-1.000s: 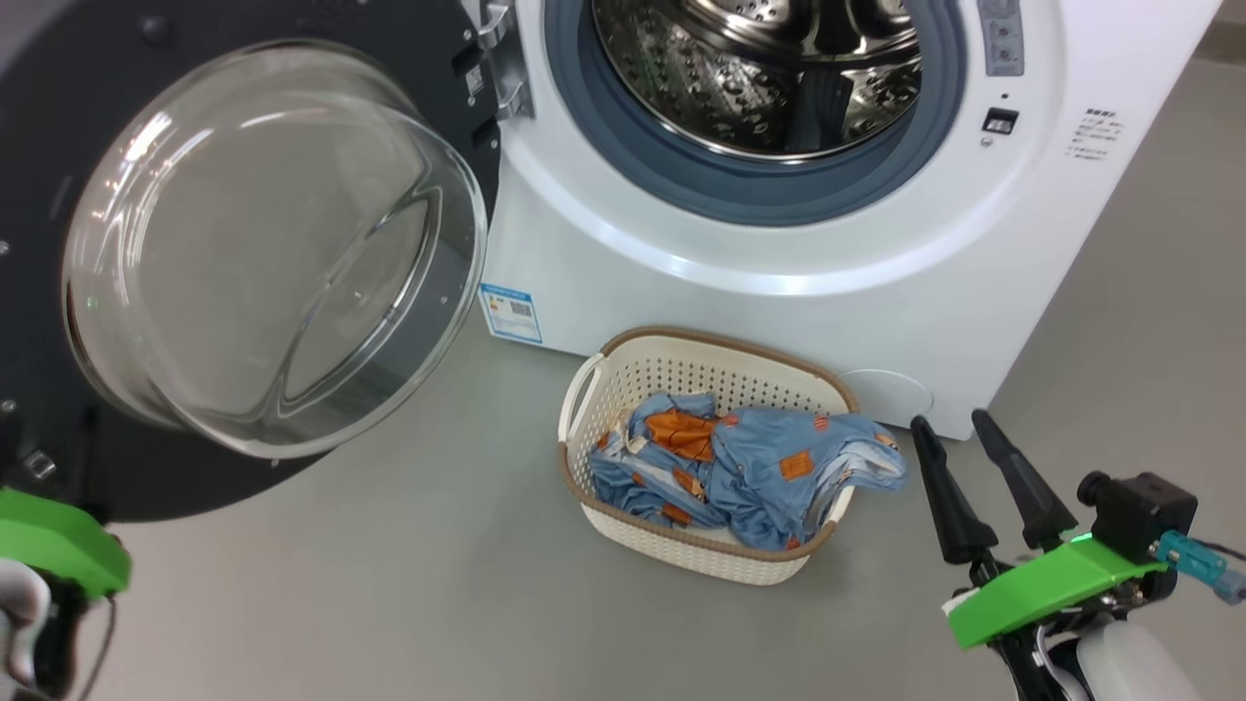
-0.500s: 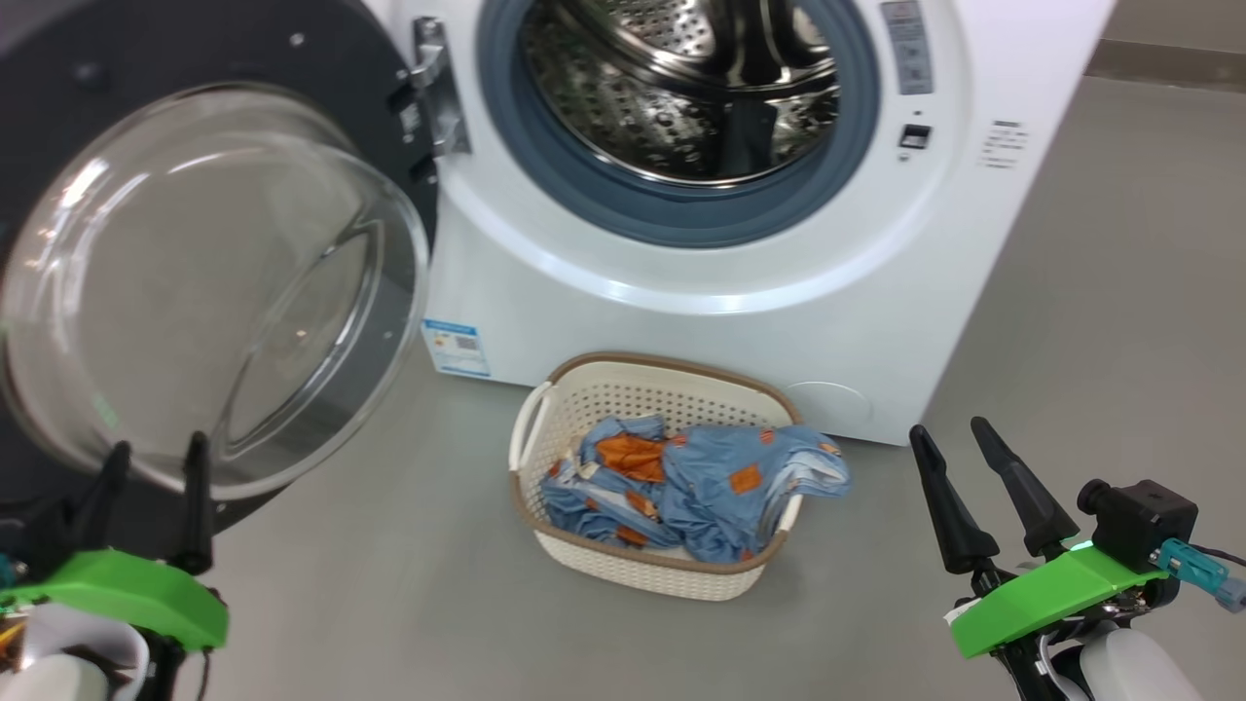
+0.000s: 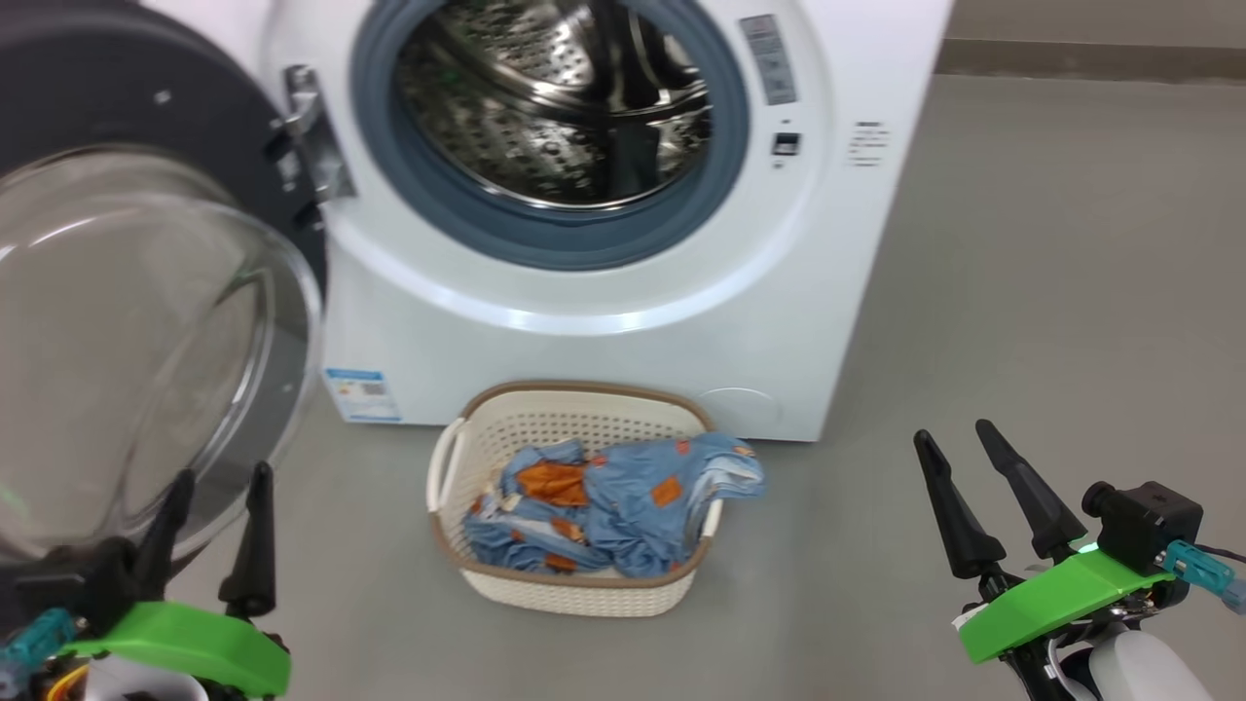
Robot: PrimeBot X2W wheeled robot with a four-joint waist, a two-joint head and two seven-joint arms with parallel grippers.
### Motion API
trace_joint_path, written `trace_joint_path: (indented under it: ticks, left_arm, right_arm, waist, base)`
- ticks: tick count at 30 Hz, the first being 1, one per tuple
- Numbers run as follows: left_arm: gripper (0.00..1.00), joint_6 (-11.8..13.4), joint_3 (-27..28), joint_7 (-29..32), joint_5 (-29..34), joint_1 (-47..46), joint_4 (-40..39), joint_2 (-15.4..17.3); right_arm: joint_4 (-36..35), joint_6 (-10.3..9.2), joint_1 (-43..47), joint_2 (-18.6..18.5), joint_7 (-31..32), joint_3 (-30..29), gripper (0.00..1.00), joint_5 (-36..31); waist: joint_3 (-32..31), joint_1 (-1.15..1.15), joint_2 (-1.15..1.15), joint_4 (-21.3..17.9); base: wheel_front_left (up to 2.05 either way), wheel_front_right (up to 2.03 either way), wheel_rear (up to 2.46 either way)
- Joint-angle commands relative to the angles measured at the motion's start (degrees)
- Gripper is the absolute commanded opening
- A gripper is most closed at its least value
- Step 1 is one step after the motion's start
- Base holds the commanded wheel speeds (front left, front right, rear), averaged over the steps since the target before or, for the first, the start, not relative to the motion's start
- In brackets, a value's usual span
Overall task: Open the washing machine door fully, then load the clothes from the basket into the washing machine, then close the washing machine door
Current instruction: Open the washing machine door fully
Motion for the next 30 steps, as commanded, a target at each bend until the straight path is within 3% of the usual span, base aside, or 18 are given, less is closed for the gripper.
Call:
trace_joint_path:
  ticks: [1, 13, 30]
  left_arm:
    - [1.00, 0.72, 1.97, -0.36, 0.15, -1.03, -2.02, 1.44]
    - [1.00, 1.53, 1.03, -1.67, 0.78, 1.17, -3.59, -0.05]
    - [1.00, 0.46, 0.74, -2.86, 1.68, 2.05, -2.83, -0.35]
  right_arm:
    - [-1.47, 0.09, -0.15, -0.85, -0.69, 1.23, 1.00, -0.54]
    - [-1.38, 0.09, -1.03, -2.06, -0.69, 1.07, 1.00, -1.67]
    - [-1.09, 0.09, -0.96, -2.49, -0.69, -0.55, 1.00, -3.37]
  waist:
    - [-0.65, 0.00, 0.00, -2.64]
    - [-0.84, 0.00, 0.00, -7.65]
    - [-0.60, 0.00, 0.00, -8.99]
  base:
    - [0.00, 0.00, 0.00]
    - [0.00, 0.00, 0.00]
    - [0.00, 0.00, 0.00]
